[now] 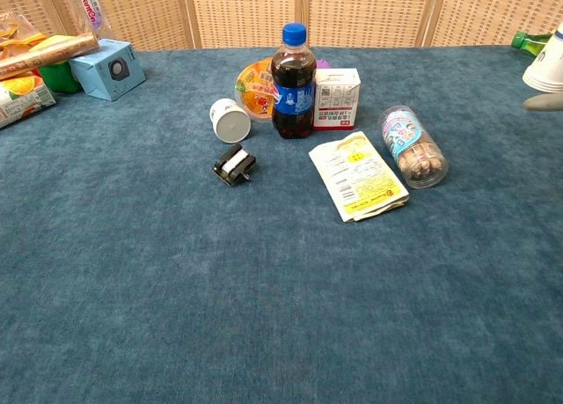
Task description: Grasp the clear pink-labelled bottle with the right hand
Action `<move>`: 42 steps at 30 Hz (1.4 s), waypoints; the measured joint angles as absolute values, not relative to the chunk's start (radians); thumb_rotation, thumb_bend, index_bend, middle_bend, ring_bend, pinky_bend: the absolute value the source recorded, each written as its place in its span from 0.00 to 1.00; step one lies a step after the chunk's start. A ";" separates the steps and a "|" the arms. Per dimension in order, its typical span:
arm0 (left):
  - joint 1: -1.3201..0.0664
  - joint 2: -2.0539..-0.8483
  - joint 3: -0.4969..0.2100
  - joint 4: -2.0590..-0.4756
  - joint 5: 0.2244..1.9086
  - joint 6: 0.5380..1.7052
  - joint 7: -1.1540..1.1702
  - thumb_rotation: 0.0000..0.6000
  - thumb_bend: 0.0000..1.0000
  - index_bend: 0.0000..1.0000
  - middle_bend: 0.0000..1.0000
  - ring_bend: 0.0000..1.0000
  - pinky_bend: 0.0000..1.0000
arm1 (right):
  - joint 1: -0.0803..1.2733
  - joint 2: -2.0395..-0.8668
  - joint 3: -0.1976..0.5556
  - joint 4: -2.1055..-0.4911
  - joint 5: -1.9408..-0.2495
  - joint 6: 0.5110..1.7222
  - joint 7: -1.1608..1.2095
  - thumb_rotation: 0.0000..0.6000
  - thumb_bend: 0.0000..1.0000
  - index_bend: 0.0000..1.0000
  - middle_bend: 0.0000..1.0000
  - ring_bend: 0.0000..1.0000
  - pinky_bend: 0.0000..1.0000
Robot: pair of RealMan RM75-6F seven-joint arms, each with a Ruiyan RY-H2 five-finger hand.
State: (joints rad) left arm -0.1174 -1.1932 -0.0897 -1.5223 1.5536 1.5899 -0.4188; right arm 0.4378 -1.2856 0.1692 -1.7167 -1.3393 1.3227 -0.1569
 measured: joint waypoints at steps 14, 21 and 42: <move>-0.124 -1.199 -0.096 -1.530 1.550 1.584 -0.409 1.00 0.17 0.24 0.00 0.00 0.00 | 0.516 -1.384 0.231 -1.737 -1.211 1.242 -0.309 1.00 0.13 0.00 0.00 0.00 0.00; -0.126 -1.196 -0.100 -1.529 1.536 1.573 -0.423 1.00 0.17 0.24 0.00 0.00 0.00 | 0.619 -1.471 0.294 -1.707 -1.043 1.162 -0.440 1.00 0.12 0.00 0.00 0.00 0.00; -0.125 -1.194 -0.105 -1.532 1.523 1.565 -0.430 1.00 0.17 0.25 0.00 0.00 0.00 | 0.745 -1.630 0.329 -1.530 -0.788 1.123 -0.563 1.00 0.13 0.00 0.00 0.00 0.00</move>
